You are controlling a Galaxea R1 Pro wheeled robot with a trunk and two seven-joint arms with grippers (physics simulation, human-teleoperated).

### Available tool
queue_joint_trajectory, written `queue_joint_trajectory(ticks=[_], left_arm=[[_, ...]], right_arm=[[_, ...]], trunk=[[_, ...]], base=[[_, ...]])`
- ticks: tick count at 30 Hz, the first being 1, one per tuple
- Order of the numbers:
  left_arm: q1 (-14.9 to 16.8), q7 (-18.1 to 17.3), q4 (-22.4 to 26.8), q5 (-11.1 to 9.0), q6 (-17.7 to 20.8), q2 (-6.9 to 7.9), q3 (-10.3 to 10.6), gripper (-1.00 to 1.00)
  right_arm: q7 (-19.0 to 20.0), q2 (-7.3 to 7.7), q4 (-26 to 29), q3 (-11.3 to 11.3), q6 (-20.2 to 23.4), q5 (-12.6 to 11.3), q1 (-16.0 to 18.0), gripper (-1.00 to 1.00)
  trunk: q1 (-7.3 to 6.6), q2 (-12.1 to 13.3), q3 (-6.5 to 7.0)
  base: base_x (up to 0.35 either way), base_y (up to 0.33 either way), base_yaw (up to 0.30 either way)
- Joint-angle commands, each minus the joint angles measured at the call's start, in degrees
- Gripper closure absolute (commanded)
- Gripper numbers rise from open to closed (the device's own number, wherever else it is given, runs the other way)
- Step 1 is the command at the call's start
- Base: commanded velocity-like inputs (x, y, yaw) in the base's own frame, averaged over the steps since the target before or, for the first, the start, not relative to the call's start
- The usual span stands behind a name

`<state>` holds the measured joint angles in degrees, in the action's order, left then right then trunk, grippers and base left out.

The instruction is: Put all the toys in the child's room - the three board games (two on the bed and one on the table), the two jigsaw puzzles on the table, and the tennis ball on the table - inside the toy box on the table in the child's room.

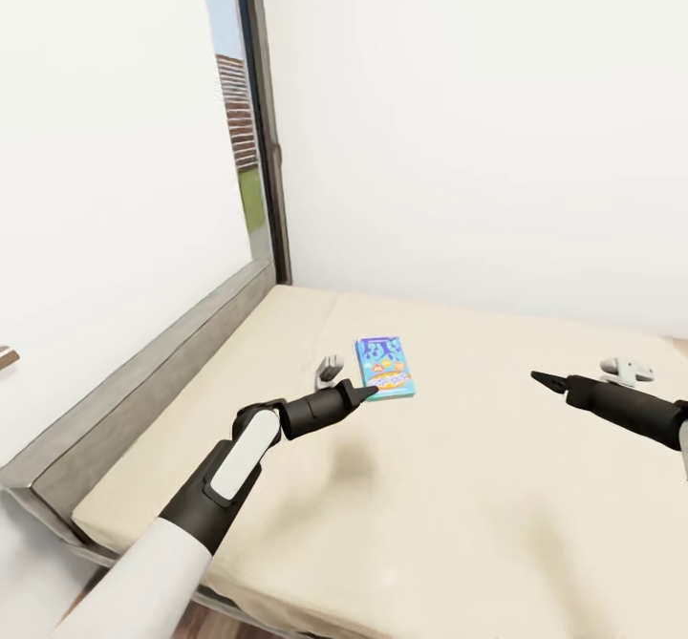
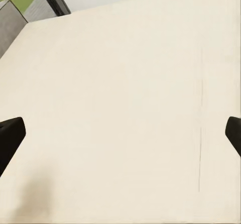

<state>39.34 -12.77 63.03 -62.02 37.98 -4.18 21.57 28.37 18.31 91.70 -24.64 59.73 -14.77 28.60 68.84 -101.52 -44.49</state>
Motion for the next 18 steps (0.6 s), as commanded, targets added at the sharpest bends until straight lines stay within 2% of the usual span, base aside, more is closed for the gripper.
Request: queue_joint_trajectory(ticks=[1,15,18], left_arm=[[0.03,-0.07,0.05,-0.20,0.25,0.03,-0.04,1.00],[0.00,-0.06,0.08,-0.20,0.26,0.13,-0.04,1.00],[-0.02,-0.06,0.08,-0.20,0.26,0.15,-0.04,1.00]], right_arm=[[0.39,-0.08,-0.02,0.00,0.27,0.36,0.05,-1.00],[0.37,-0.19,-0.05,0.08,0.27,0.44,0.01,-1.00],[0.27,-0.57,-0.21,0.20,0.27,0.56,0.01,-1.00]], trunk=[[-0.23,0.39,0.16],[-3.31,6.01,3.05],[-3.97,7.21,3.67]], base=[[0.000,0.000,-0.287],[0.000,0.000,-0.287],[0.000,0.000,-0.287]])
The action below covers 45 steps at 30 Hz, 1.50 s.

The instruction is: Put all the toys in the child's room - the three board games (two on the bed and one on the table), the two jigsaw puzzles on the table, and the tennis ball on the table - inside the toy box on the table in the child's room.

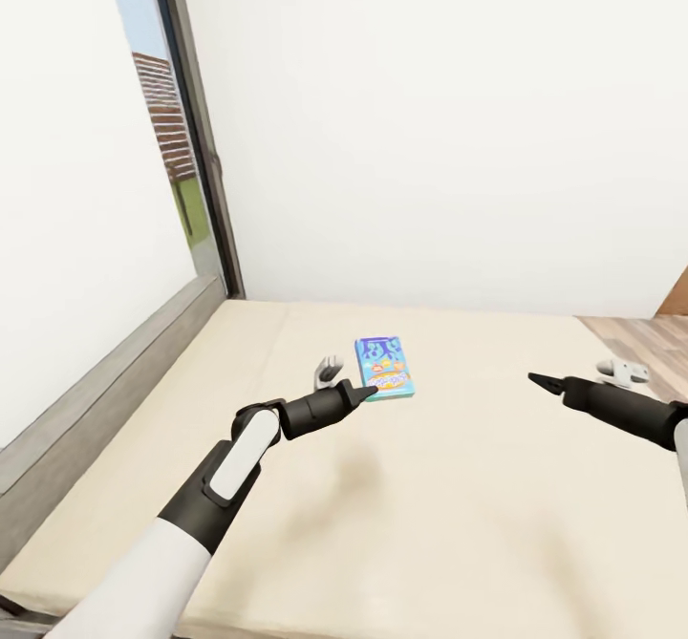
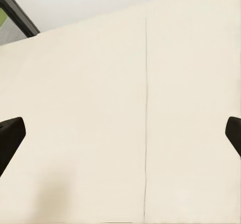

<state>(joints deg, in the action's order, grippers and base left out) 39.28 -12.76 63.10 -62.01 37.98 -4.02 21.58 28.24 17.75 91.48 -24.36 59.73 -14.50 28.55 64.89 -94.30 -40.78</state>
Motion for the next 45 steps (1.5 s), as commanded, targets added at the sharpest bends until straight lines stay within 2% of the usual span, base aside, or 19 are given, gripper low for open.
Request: queue_joint_trajectory(ticks=[1,2,3,7,8,12,19,24,25,32,38,42,43,45], left_arm=[[0.03,-0.07,0.00,-0.22,0.25,0.00,-0.06,1.00],[0.02,-0.07,0.00,-0.22,0.25,0.03,-0.07,1.00],[0.02,-0.07,0.00,-0.22,0.25,0.03,-0.07,1.00],[0.01,-0.07,0.00,-0.22,0.25,0.20,-0.15,1.00],[0.01,-0.07,0.00,-0.22,0.25,0.20,-0.15,1.00],[-0.01,-0.07,0.00,-0.19,0.25,0.33,-0.19,1.00],[-0.07,-0.07,-0.04,-0.09,0.25,0.50,-0.35,1.00],[-0.35,-0.15,-0.07,-0.11,0.30,0.78,-2.58,1.00],[-0.96,-0.23,-0.08,-0.13,0.36,0.93,-4.07,1.00],[-1.90,-0.65,0.05,-0.23,0.38,2.58,-6.49,1.00],[-3.04,-0.81,1.66,-0.28,0.35,3.69,-8.32,1.00],[-4.78,-0.84,4.02,-0.30,0.40,4.04,-10.79,1.00],[-5.61,-0.86,5.09,-0.30,0.49,4.17,-12.38,1.00],[-5.79,-0.86,5.32,-0.30,0.51,4.20,-12.76,1.00]], right_arm=[[0.32,-0.48,-0.14,0.17,0.27,0.38,0.06,-1.00],[0.20,-1.13,-0.29,0.63,0.27,0.48,0.07,-1.00],[0.20,-1.13,-0.29,0.63,0.27,0.48,0.07,-1.00],[-0.47,-4.21,-0.60,4.07,0.27,0.78,0.11,-1.00],[-0.47,-4.21,-0.60,4.07,0.27,0.78,0.11,-1.00],[-0.83,-5.87,-0.68,6.87,0.27,0.84,-0.02,-1.00],[-0.98,-6.45,-0.41,8.67,0.27,0.80,-0.59,-1.00],[-0.97,-6.50,-0.12,9.08,0.27,0.71,-0.74,-1.00],[-0.76,-6.54,-0.01,10.59,0.27,0.70,-1.49,-1.00],[-0.49,-6.61,0.13,19.97,0.27,0.28,-5.11,-1.00],[-0.48,-6.68,-0.30,22.01,0.27,0.26,-5.71,-1.00],[-0.58,-7.00,-0.35,22.82,0.27,0.55,-5.88,-1.00],[-0.68,-7.14,-0.44,23.15,0.27,0.66,-5.92,-1.00],[-0.71,-7.17,-0.47,23.23,0.27,0.69,-5.93,-1.00]], trunk=[[-0.23,0.39,0.16],[-0.45,0.79,0.37],[-0.67,1.19,0.57],[-1.55,2.80,1.40],[-1.77,3.20,1.61],[-2.65,4.80,2.43],[-4.18,7.61,3.80],[-5.28,9.61,4.71],[-5.50,10.02,4.89],[-7.04,12.82,6.15],[-8.36,15.23,7.23],[-9.24,16.83,7.95],[-9.46,17.23,8.13],[-9.90,18.04,8.50]], base=[[0.000,0.000,-0.287],[0.000,0.000,-0.287],[0.000,0.000,-0.287],[0.000,0.000,-0.287],[0.000,0.000,-0.287],[0.000,0.000,-0.287],[0.000,0.000,-0.287],[0.000,0.000,-0.287],[0.000,0.000,-0.187],[0.000,0.000,-0.083],[0.000,0.000,-0.017],[0.000,0.000,-0.006],[0.000,0.000,-0.014],[0.000,0.000,-0.024]])
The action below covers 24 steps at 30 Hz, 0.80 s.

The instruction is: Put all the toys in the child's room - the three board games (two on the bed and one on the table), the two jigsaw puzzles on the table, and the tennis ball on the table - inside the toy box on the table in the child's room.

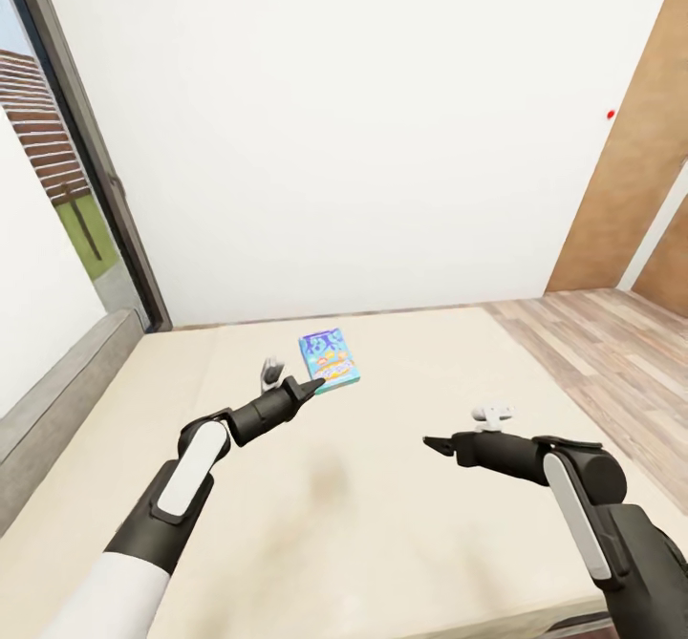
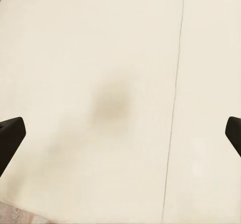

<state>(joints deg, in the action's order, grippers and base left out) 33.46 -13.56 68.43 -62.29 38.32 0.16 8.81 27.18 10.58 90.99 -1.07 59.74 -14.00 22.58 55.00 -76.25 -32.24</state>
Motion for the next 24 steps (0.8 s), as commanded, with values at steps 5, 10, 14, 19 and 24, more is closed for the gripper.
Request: queue_joint_trajectory(ticks=[5,10,14,19,24], left_arm=[[-0.38,-0.06,0.54,-0.02,0.22,0.07,-0.89,1.00],[-0.58,-0.06,0.84,-0.02,0.25,0.10,-1.26,1.00],[-0.59,-0.06,0.97,-0.02,0.26,0.06,-1.14,1.00],[-0.59,-0.06,1.05,0.00,0.26,-0.08,-0.91,1.00],[-0.59,-0.06,1.08,0.00,0.26,-0.18,-0.80,1.00]], right_arm=[[0.29,-0.11,-0.05,0.22,0.26,0.29,0.02,-1.00],[0.25,-0.12,-0.08,0.83,0.26,0.36,0.01,-1.00],[0.20,-0.12,-0.10,1.03,0.26,0.39,0.01,-1.00],[0.17,-0.10,-0.10,1.21,0.26,0.34,0.01,-1.00],[0.19,-0.04,-0.11,0.96,0.26,0.13,0.01,-1.00]], trunk=[[-1.11,1.99,0.91],[-2.20,4.00,1.85],[-3.08,5.60,2.58],[-4.18,7.60,3.48],[-5.28,9.61,4.38]], base=[[0.000,0.000,-0.042],[0.000,0.000,-0.028],[0.000,0.000,-0.116],[0.000,0.000,-0.219],[0.000,0.000,-0.257]])
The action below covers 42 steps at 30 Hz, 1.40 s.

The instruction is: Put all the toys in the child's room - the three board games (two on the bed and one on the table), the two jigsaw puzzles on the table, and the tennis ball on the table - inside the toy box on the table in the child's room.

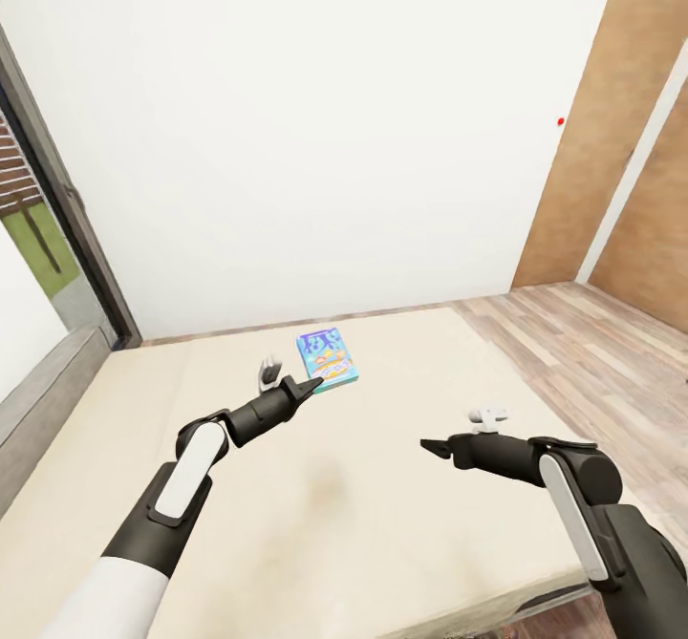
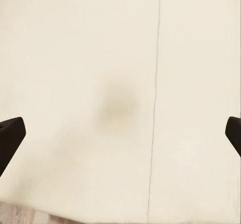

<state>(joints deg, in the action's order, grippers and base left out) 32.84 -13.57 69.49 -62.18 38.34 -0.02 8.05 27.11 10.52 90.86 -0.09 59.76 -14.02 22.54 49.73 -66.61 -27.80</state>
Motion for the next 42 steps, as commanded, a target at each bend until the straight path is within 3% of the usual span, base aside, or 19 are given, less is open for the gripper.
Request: queue_joint_trajectory(ticks=[1,42], left_arm=[[0.03,-0.06,0.02,-0.10,0.24,-0.02,-0.03,1.00],[0.03,0.11,0.03,0.13,0.25,-0.27,0.12,1.00]], right_arm=[[0.27,0.09,0.04,-0.10,0.24,0.04,0.05,-1.00],[0.35,0.93,0.05,-0.67,0.24,-0.18,0.91,-1.00]], trunk=[[-0.22,0.38,0.13],[-9.23,16.82,7.93]], base=[[0.000,0.000,-0.269],[0.000,0.000,-0.280]])
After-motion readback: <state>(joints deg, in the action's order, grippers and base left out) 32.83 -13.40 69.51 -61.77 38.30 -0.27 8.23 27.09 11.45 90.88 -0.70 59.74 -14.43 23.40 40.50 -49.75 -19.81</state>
